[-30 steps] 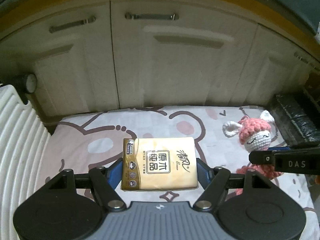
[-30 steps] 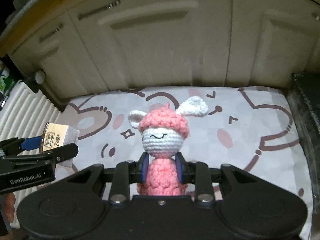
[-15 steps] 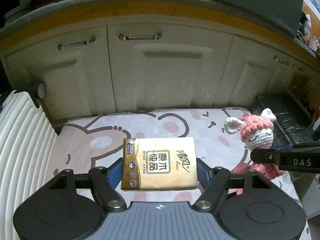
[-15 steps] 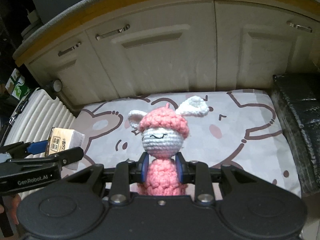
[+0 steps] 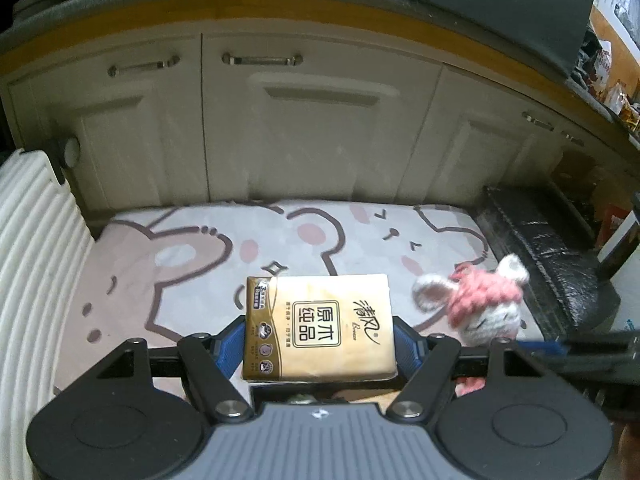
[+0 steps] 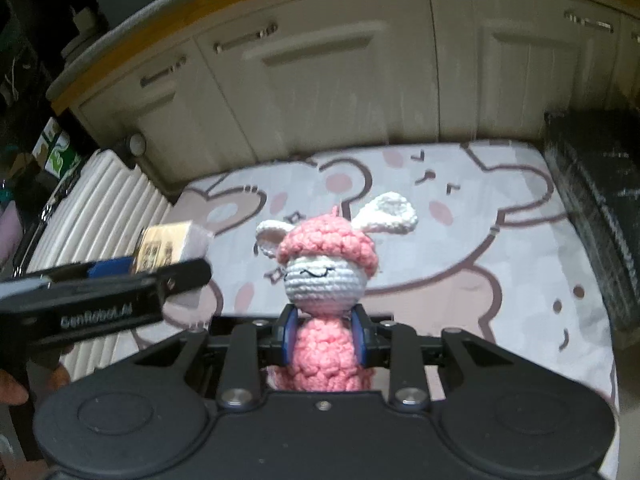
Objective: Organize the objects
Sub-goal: 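Lift and carry the bunny with the right tool while the left tool carries the tissue pack to the box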
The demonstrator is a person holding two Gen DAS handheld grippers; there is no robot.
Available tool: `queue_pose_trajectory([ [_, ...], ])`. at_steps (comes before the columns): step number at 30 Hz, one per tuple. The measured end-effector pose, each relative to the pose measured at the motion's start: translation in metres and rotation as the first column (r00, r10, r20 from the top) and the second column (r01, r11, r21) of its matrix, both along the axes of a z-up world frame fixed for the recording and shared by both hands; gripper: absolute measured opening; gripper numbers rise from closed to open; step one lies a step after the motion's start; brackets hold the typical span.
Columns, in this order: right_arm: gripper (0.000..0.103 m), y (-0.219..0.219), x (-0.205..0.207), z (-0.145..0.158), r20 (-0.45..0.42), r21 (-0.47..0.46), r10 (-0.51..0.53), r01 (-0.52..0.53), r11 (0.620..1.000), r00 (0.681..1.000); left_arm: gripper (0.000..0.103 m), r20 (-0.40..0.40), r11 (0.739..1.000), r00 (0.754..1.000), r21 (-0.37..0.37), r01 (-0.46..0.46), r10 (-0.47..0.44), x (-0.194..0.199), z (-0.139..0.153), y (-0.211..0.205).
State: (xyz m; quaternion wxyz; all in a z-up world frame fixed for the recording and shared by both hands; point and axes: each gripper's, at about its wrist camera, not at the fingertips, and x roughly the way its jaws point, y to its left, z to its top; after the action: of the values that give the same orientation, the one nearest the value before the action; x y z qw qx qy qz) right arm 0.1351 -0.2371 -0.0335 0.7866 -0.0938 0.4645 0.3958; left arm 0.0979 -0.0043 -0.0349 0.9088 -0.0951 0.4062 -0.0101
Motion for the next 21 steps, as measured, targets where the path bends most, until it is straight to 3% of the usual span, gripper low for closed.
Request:
queue_pose_trajectory([
  [8,0.029,-0.012,-0.019,-0.029,-0.078,-0.083,0.028,-0.034,0.996,0.997,0.073,-0.013,0.999,1.000,-0.047,-0.008,0.007,-0.006,-0.015,-0.007],
  [21,0.029,-0.014,-0.028,-0.069,-0.120,-0.182,0.015,-0.037,0.983,0.993,0.073,-0.055,0.985,0.998,-0.170,0.024,-0.034,0.002,-0.034,-0.025],
])
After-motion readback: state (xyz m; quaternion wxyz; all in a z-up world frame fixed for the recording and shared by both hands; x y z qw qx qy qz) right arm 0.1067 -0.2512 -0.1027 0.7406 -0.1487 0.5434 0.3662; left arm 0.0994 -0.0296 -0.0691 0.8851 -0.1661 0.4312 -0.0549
